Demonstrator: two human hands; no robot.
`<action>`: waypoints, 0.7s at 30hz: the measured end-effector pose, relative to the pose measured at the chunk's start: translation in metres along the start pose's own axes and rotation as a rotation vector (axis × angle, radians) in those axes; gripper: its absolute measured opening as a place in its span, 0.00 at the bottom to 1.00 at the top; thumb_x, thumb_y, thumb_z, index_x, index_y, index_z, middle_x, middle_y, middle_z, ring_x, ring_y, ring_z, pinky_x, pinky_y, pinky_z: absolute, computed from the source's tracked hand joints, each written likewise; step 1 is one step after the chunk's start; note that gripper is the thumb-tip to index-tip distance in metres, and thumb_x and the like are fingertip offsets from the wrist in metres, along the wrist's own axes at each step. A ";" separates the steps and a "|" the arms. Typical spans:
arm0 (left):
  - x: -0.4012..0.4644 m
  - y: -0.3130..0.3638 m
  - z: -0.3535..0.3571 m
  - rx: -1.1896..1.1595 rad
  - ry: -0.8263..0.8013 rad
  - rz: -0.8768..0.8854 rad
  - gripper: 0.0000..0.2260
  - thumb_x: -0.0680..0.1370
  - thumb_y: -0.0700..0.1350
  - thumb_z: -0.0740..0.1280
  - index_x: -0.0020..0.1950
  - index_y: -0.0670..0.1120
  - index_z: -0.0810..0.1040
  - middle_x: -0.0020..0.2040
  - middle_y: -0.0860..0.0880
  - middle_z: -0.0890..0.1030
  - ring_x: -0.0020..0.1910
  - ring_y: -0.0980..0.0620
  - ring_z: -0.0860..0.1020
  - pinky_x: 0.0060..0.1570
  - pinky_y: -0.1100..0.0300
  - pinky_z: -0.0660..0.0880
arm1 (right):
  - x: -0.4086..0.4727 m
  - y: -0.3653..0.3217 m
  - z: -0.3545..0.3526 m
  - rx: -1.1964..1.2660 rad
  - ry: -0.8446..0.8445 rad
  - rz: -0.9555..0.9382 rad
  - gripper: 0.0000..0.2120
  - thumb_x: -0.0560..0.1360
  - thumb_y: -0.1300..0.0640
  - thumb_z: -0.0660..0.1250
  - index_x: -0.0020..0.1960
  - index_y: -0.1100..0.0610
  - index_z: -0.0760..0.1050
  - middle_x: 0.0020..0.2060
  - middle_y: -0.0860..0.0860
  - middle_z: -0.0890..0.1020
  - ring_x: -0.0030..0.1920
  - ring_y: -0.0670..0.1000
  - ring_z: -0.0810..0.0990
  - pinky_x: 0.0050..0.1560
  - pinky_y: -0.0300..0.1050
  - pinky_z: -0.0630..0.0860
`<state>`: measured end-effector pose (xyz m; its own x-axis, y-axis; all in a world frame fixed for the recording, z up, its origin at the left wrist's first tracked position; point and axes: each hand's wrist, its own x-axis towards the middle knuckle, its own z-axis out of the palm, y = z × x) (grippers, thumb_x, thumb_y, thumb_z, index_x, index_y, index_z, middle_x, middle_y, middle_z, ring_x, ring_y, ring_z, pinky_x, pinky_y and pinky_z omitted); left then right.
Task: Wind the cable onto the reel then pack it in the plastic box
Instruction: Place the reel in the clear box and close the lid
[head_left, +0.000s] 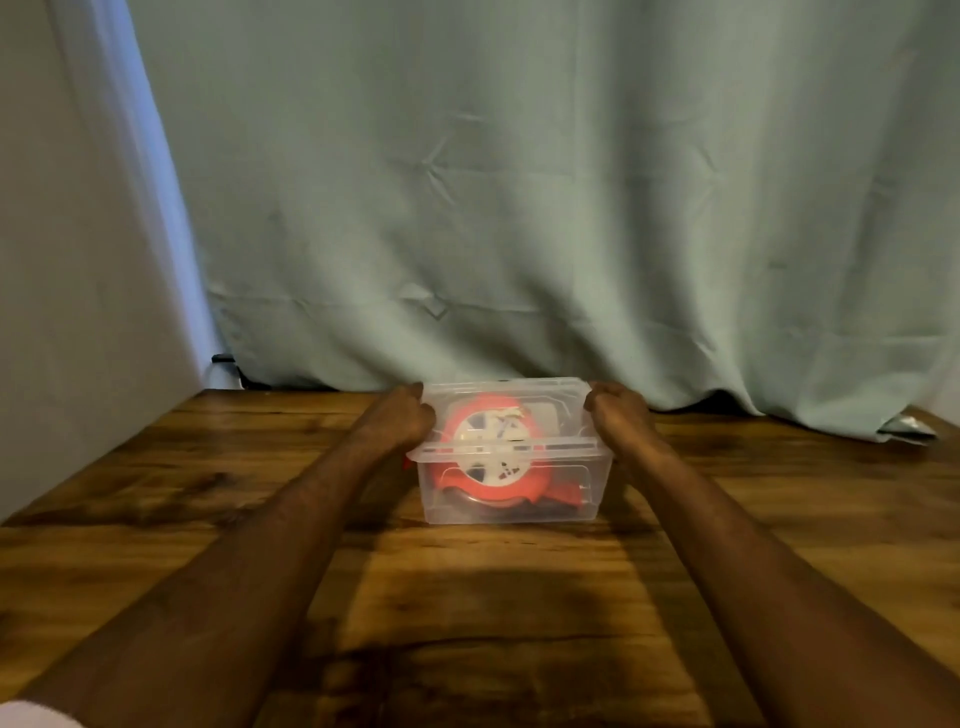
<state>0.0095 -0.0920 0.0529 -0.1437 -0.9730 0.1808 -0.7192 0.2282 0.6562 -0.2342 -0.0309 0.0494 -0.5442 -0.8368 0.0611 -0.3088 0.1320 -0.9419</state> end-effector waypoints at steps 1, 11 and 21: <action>0.002 0.001 0.001 0.004 -0.008 0.008 0.16 0.81 0.40 0.59 0.67 0.43 0.77 0.64 0.41 0.81 0.56 0.42 0.80 0.51 0.56 0.74 | 0.003 0.000 0.000 0.003 -0.002 0.010 0.18 0.79 0.58 0.62 0.65 0.50 0.82 0.63 0.57 0.84 0.59 0.63 0.83 0.65 0.63 0.81; 0.010 -0.015 0.011 0.009 0.003 -0.009 0.19 0.83 0.45 0.56 0.74 0.48 0.72 0.68 0.42 0.78 0.60 0.40 0.79 0.59 0.52 0.77 | 0.007 -0.008 -0.003 -0.946 0.029 -0.295 0.21 0.83 0.46 0.57 0.72 0.52 0.76 0.76 0.55 0.75 0.68 0.61 0.79 0.63 0.55 0.73; 0.020 0.007 -0.002 0.383 -0.122 0.131 0.28 0.84 0.49 0.54 0.83 0.45 0.49 0.84 0.48 0.45 0.83 0.49 0.49 0.80 0.54 0.50 | 0.035 -0.013 0.006 -0.981 -0.307 -0.400 0.28 0.86 0.40 0.54 0.85 0.45 0.59 0.86 0.48 0.58 0.84 0.57 0.59 0.83 0.58 0.57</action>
<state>0.0025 -0.1099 0.0624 -0.3137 -0.9389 0.1416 -0.8870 0.3430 0.3091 -0.2446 -0.0646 0.0618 -0.0917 -0.9917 0.0903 -0.9785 0.0730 -0.1928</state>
